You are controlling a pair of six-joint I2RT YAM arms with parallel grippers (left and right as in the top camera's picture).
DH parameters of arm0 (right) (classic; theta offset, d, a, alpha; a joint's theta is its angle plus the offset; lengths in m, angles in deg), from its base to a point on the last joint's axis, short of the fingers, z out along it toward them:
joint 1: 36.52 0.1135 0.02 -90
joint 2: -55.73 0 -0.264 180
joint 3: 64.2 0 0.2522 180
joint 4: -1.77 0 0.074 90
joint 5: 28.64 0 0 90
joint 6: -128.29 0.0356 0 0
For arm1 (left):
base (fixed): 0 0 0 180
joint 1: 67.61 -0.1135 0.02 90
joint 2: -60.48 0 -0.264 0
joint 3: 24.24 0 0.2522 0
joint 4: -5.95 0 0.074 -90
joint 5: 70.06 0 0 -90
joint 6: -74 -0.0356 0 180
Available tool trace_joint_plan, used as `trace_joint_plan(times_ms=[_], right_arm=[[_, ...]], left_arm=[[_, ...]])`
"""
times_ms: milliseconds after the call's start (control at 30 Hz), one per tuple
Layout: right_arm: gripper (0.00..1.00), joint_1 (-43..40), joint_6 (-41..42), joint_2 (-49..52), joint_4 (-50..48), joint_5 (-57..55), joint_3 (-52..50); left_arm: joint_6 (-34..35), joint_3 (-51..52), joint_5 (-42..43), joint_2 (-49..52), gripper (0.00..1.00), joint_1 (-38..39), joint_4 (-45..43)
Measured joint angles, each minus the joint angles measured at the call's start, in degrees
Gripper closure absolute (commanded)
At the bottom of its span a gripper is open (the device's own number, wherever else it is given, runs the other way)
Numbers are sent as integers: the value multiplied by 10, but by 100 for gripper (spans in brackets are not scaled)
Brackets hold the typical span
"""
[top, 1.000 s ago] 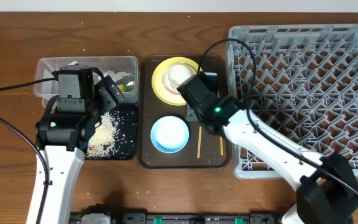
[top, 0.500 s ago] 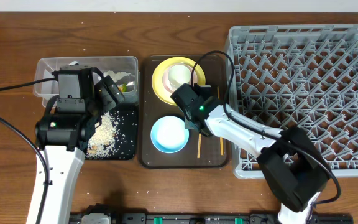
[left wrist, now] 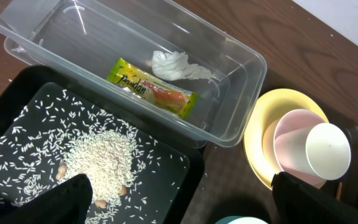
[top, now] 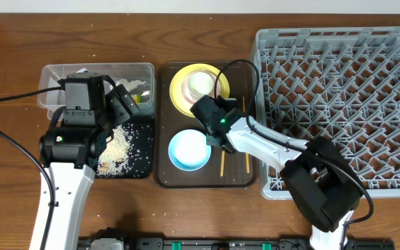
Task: Sort waste into correct bins and load items into the dishwasher rack
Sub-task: 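Lower and close the right gripper on one chopstick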
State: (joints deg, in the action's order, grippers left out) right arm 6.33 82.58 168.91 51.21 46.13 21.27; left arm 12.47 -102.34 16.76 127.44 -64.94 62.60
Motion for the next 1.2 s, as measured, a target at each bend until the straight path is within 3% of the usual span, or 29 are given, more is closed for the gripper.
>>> trace_joint_plan(times_ms=[300, 400, 500, 967, 1200], right_arm=[[81, 0, 5, 0, 0, 7, -1], [87, 0, 9, 0, 0, 7, -2], [99, 0, 11, 0, 0, 9, -3], [99, -2, 17, -7, 13, 9, -3], [99, -18, -1, -76, 24, 10, -7]], left_arm=[[0, 0, 0, 0, 5, 0, 0], [0, 0, 0, 0, 5, 0, 0], [0, 0, 0, 0, 5, 0, 0], [0, 0, 0, 0, 5, 0, 0], [0, 0, 0, 0, 5, 0, 0]])
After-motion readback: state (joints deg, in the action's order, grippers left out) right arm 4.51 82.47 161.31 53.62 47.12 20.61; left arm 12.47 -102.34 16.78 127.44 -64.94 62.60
